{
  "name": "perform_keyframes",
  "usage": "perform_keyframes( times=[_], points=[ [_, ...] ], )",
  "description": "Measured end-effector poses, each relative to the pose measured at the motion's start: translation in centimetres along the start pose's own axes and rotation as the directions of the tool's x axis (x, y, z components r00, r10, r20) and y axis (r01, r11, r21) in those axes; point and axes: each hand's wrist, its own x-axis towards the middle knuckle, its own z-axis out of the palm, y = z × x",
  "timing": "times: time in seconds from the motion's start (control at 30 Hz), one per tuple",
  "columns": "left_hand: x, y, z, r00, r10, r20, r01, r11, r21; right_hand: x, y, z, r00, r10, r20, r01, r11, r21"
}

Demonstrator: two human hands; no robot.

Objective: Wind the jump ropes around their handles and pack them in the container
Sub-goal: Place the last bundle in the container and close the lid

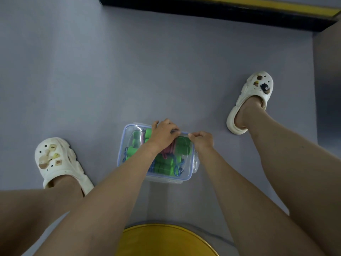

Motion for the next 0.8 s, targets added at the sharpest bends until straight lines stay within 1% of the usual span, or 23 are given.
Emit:
perform_keyframes(
  times=[0.07,0.1,0.13,0.2,0.23,0.27,0.3,0.37,0.4,0.43,0.53,0.6,0.73,0.8],
  points=[
    [-0.5,-1.0,-0.9,0.999,0.049,-0.011,-0.048,0.998,0.04,0.1,0.0,-0.1,1.0,0.0,0.008,0.0,1.0,0.018],
    [-0.8,-1.8,-1.5,0.998,0.04,-0.038,-0.037,0.996,0.077,0.1,0.0,-0.2,1.0,0.0,0.014,0.0,1.0,0.022],
    [-1.3,-2.7,-2.2,0.997,0.005,-0.08,0.005,0.993,0.116,0.0,0.0,-0.2,1.0,-0.001,0.017,0.0,1.0,0.023],
    [-2.1,-5.1,-4.1,0.976,-0.128,-0.177,0.155,0.976,0.151,-0.2,-0.1,-0.1,1.0,-0.002,0.013,0.002,1.0,0.021],
    [-2.4,-6.1,-4.9,0.96,-0.191,-0.203,0.221,0.966,0.137,-0.2,-0.1,-0.1,1.0,-0.004,0.003,0.004,1.0,0.021],
    [-2.6,-7.0,-5.6,0.95,-0.233,-0.206,0.258,0.96,0.104,-0.3,-0.2,-0.1,1.0,-0.007,-0.003,0.007,1.0,0.02],
    [-2.8,-7.6,-6.1,0.948,-0.256,-0.191,0.267,0.963,0.036,-0.4,-0.3,-0.1,1.0,-0.009,-0.007,0.009,1.0,0.017],
    [-3.0,-7.9,-6.6,0.951,-0.275,-0.137,0.256,0.956,-0.143,-0.4,-0.3,0.0,1.0,-0.007,-0.004,0.007,1.0,0.02],
    [-3.1,-8.0,-6.7,0.953,-0.277,-0.121,0.252,0.95,-0.185,-0.4,-0.3,0.1,1.0,-0.005,0.0,0.005,1.0,0.027],
    [-3.0,-8.1,-6.7,0.957,-0.27,-0.11,0.247,0.951,-0.188,-0.4,-0.3,0.1,1.0,-0.004,0.001,0.004,1.0,0.03],
    [-2.8,-8.7,-6.6,0.977,-0.207,-0.058,0.199,0.973,-0.118,-0.4,-0.2,0.2,1.0,-0.007,-0.004,0.007,1.0,0.026],
    [-3.0,-8.6,-6.3,0.982,-0.184,-0.033,0.178,0.974,-0.141,-0.4,-0.2,0.2,1.0,-0.004,-0.011,0.004,0.999,0.033],
    [-3.2,-8.7,-5.8,0.977,-0.186,-0.109,0.162,0.967,-0.198,-0.3,-0.1,0.3,1.0,0.002,-0.009,-0.001,0.999,0.05],
    [-3.0,-9.0,-5.9,0.979,-0.189,-0.078,0.171,0.966,-0.192,-0.2,-0.1,0.3,1.0,-0.003,-0.006,0.003,0.999,0.047]
  ],
)
